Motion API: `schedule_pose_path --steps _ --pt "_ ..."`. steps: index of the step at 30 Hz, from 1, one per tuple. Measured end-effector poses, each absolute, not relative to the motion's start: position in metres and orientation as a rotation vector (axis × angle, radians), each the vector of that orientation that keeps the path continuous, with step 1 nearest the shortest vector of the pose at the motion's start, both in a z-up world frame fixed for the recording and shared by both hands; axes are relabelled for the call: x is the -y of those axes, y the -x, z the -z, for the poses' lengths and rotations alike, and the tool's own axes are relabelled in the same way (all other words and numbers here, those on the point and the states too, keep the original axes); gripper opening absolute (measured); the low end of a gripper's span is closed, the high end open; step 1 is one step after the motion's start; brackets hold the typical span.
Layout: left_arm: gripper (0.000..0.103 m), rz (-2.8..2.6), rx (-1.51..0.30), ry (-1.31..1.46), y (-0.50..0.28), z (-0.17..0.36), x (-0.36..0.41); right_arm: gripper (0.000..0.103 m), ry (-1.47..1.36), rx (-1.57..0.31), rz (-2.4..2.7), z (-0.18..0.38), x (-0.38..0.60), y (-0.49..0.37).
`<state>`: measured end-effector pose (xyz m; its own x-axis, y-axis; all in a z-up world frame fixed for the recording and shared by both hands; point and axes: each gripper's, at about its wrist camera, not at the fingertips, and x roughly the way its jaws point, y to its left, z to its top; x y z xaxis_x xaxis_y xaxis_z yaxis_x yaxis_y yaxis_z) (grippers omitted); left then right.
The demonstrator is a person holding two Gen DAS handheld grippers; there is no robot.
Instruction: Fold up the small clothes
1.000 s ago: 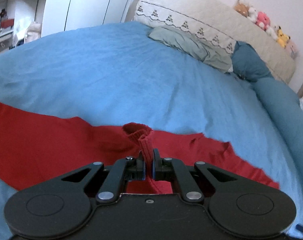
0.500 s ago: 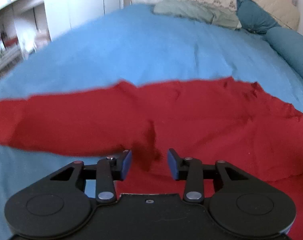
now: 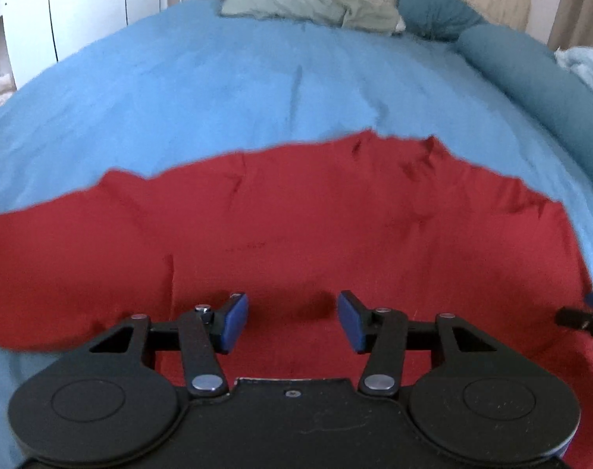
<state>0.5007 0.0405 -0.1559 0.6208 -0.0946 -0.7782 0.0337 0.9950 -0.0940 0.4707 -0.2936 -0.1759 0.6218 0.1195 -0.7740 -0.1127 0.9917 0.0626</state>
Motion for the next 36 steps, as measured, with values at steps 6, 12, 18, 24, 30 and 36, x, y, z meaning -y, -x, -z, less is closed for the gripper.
schedule_pose_path --steps 6,12,18,24,30,36 --pt "0.06 0.074 -0.897 0.041 -0.491 0.16 -0.039 0.103 -0.007 -0.788 -0.121 0.152 0.271 -0.519" --pt "0.06 0.083 -0.906 0.021 -0.493 0.163 -0.039 0.103 -0.071 -0.82 0.055 0.186 0.287 -0.581" --pt "0.06 0.087 -0.916 0.022 -0.498 0.159 -0.038 0.103 -0.085 -0.845 0.041 0.177 0.289 -0.581" --pt "0.06 0.042 -0.878 0.064 -0.486 0.121 -0.052 0.103 -0.093 -0.74 -0.04 0.116 0.277 -0.544" --pt "0.077 -0.013 -0.887 0.117 -0.47 0.075 -0.097 0.103 -0.099 -0.74 -0.11 0.056 0.228 -0.514" --pt "0.094 -0.091 -0.845 0.165 -0.448 0.038 -0.172 0.103 -0.052 -0.815 -0.202 0.031 0.149 -0.493"
